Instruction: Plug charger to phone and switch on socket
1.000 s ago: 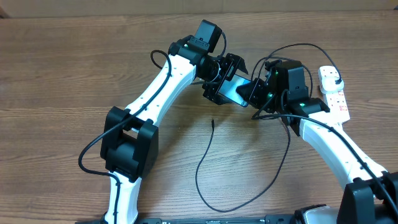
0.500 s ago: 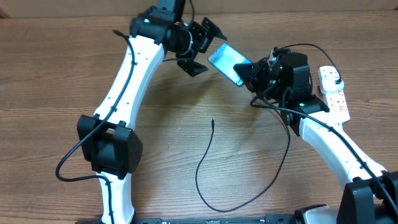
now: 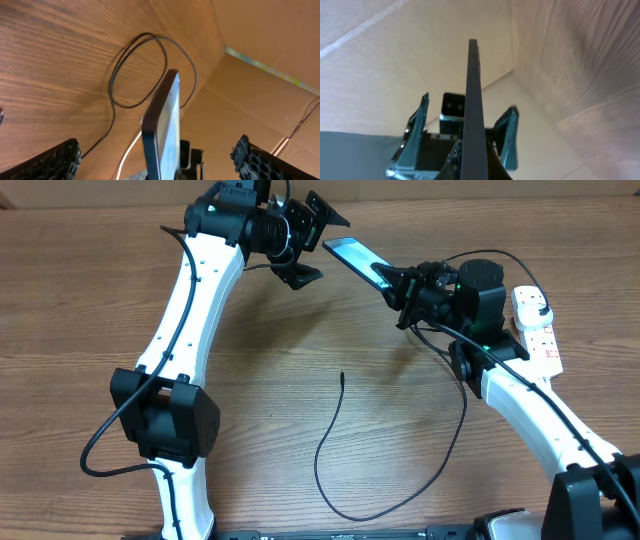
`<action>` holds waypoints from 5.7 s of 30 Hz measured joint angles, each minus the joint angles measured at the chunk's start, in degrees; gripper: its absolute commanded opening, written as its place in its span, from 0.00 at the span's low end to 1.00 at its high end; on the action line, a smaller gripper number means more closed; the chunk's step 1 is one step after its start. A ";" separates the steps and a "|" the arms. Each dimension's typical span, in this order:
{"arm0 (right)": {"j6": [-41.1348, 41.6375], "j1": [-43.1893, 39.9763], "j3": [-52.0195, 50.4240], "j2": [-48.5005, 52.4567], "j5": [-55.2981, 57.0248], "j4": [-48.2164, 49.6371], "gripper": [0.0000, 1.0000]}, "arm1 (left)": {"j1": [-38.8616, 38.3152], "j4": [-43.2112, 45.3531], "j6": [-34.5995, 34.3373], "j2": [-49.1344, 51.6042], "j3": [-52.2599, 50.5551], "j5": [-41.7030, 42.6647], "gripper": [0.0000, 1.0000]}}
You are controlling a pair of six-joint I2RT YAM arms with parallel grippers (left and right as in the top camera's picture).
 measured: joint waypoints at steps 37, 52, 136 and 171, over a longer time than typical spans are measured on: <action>7.45 0.37 0.13 0.02 -4.66 2.01 0.04 | -5.70 0.81 -8.28 0.00 0.17 -9.57 0.04; 7.43 0.50 0.11 0.02 -5.62 1.27 0.23 | -5.81 0.24 -4.85 0.00 0.22 -10.60 0.04; -70.49 25.66 18.21 24.02 32.33 -59.74 0.63 | 20.09 1.27 37.57 0.00 0.28 25.07 0.04; -70.38 24.61 18.40 26.21 28.55 -57.96 0.04 | 20.09 1.09 37.57 0.00 0.28 24.90 0.04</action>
